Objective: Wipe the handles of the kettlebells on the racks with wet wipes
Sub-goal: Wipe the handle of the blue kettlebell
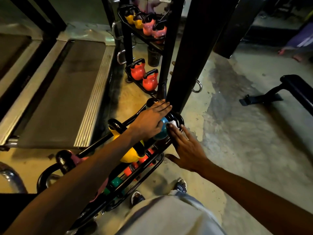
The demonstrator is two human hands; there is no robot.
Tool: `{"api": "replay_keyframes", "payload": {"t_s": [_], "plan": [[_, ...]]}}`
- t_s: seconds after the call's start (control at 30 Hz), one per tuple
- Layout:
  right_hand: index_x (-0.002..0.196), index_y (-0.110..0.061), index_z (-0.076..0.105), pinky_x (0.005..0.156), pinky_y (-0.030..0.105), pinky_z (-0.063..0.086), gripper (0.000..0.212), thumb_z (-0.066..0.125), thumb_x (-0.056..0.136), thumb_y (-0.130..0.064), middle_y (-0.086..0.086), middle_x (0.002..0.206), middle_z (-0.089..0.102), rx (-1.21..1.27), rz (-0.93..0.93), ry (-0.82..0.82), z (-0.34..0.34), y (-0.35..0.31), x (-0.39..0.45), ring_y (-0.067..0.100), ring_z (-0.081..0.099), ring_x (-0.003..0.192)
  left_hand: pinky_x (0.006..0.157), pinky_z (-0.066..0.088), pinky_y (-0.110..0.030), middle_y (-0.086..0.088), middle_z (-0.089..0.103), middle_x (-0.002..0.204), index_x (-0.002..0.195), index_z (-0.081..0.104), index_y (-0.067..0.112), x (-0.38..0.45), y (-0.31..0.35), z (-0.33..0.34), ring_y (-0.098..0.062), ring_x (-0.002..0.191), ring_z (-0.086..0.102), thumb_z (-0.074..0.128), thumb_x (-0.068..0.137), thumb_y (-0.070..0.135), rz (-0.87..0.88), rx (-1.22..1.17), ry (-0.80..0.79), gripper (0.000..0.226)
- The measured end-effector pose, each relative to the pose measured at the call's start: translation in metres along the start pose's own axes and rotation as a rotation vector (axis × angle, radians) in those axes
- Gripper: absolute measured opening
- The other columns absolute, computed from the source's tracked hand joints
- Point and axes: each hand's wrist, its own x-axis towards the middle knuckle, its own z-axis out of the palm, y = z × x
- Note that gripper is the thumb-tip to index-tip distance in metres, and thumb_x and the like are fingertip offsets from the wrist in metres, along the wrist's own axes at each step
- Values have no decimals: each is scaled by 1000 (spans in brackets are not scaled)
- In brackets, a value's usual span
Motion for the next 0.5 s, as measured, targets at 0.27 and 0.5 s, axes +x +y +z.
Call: {"api": "replay_keyframes", "payload": {"t_s": [0.27,0.5], "plan": [[160,7,21,131,52,-2,91,8,106,-65,28,168,14,-149,-132,36,9,13,-8,35,-6,161,129,24,-39,2,19,173,166,22,19,2,0,0,-13,161,9,46,97,13,-22,-2,-11,73],[163,4,2,130,54,5,92,14,105,-67,27,171,-1,-160,-104,51,2,18,1,35,-8,161,128,25,-37,0,22,173,165,25,17,2,4,-2,-14,161,11,46,97,10,-34,-13,-8,72]]}}
